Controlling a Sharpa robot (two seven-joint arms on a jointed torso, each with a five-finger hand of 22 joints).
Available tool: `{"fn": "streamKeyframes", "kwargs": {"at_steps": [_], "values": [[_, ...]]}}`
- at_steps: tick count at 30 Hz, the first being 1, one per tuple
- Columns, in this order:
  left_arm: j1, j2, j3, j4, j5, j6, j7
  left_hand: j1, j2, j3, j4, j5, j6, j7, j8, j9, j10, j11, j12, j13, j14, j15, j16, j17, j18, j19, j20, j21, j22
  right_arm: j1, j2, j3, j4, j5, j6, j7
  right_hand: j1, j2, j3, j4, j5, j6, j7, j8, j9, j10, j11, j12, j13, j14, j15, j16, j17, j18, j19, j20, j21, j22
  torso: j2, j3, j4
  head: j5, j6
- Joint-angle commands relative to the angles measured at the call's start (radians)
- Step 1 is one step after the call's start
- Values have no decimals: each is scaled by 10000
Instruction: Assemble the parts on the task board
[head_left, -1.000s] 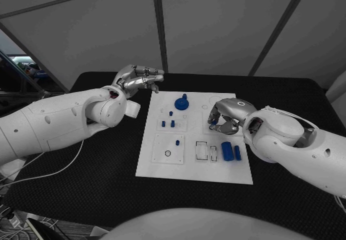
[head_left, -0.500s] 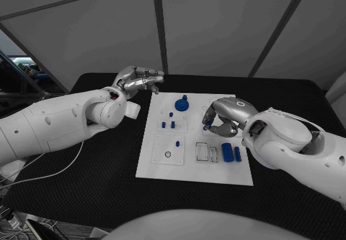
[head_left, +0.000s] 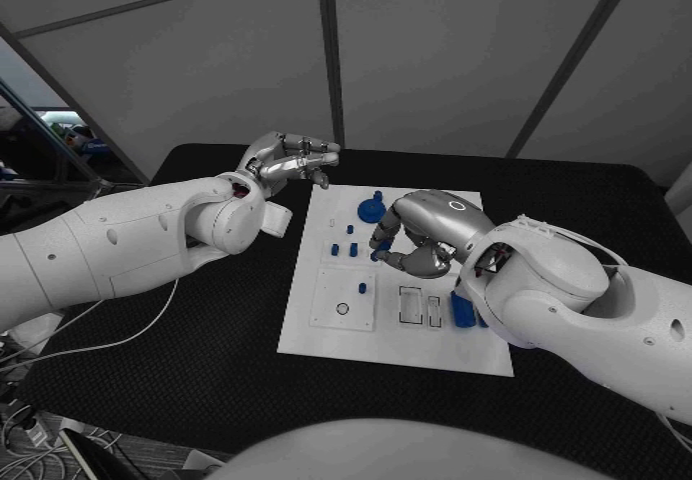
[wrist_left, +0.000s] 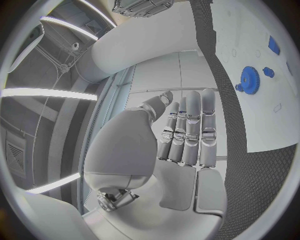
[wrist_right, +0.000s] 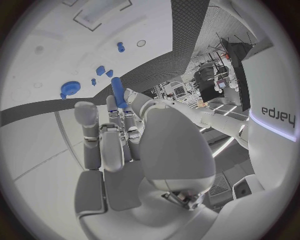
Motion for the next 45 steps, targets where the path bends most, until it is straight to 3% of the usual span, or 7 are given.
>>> {"fn": "streamKeyframes", "kwargs": {"at_steps": [1, 4, 10, 14, 18, 21, 45], "values": [[19, 29, 11, -12, 17, 89, 36, -6, 137, -45, 21, -30, -85, -7, -32, 0, -74, 35, 58, 13, -24, 41, -54, -19, -96, -2, 35, -36, -12, -13, 241, -1, -174, 208, -181, 302, 93, 27, -2, -72, 35, 49, 34, 35, 11, 558, -511, 40, 92, 509, -66, 20, 24, -85, 55, -3, 42, 3, 5, 11, -5, 170, -63], [19, 57, 11, -13, 17, 98, 37, -6, 138, -45, 21, -30, -85, -7, -32, 0, -74, 35, 58, 13, -24, 41, -54, -19, -96, -2, 35, -36, -13, -81, 536, -16, -376, 227, -131, 381, 98, 30, 1, -78, 40, 48, 36, 34, 11, 558, -509, 39, 96, 509, -65, 21, 24, -83, 47, -4, 35, -13, 11, -7, 5, 238, -97], [20, 100, 11, -20, 17, 107, 37, -6, 138, -45, 21, -30, -85, -7, -32, 0, -74, 35, 58, 13, -24, 41, -54, -19, -96, -2, 35, -36, -13, -237, 974, -155, -725, 240, -72, 498, 98, 30, 1, -78, 40, 48, 36, 34, 11, 558, -509, 39, 96, 509, -65, 21, 24, -83, 47, -4, 35, -13, 9, 5, 2, 408, -173], [21, 122, 11, -26, 17, 114, 36, -6, 138, -45, 21, -30, -85, -7, -32, 0, -74, 35, 58, 13, -24, 41, -54, -19, -96, -2, 35, -36, -13, -310, 1134, -408, -896, 287, -18, 546, 98, 30, 1, -78, 40, 48, 36, 34, 11, 558, -509, 39, 96, 509, -65, 21, 24, -83, 47, -4, 35, -13, 11, 0, 13, 460, -233], [22, 151, 12, -34, 17, 125, 35, -6, 138, -45, 21, -30, -85, -7, -32, 0, -74, 35, 58, 13, -24, 41, -54, -19, -96, -2, 35, -36, -13, -375, 1229, -744, -1035, 348, 39, 591, 99, 32, 4, -84, 46, 46, 39, 31, 11, 556, -507, 38, 102, 508, -64, 17, 19, -80, 37, -5, 27, -31, 11, 3, 0, 558, -279], [23, 169, 12, -41, 17, 131, 32, -6, 138, -45, 21, -30, -85, -7, -32, 0, -74, 35, 58, 13, -24, 41, -54, -19, -96, -2, 35, -36, -13, -451, 1288, -885, -1124, 385, 77, 621, 99, 32, 4, -84, 46, 46, 39, 31, 11, 556, -507, 38, 102, 508, -64, 17, 19, -80, 37, -5, 27, -31, 19, 15, -2, 608, -319], [23, 225, 12, -81, 17, 168, 37, 10, 155, -47, 15, -30, -95, -6, -37, 0, -91, 35, 68, 14, -22, 40, -56, -25, -94, 5, 34, -44, -19, -606, 1430, -1261, -1384, 424, 143, 726, 97, 32, 3, -90, 52, 44, 43, 28, 11, 551, -503, 35, 109, 508, -62, 17, 19, -79, 33, -5, 25, -37, 10, 7, -1, 764, -418]]}}
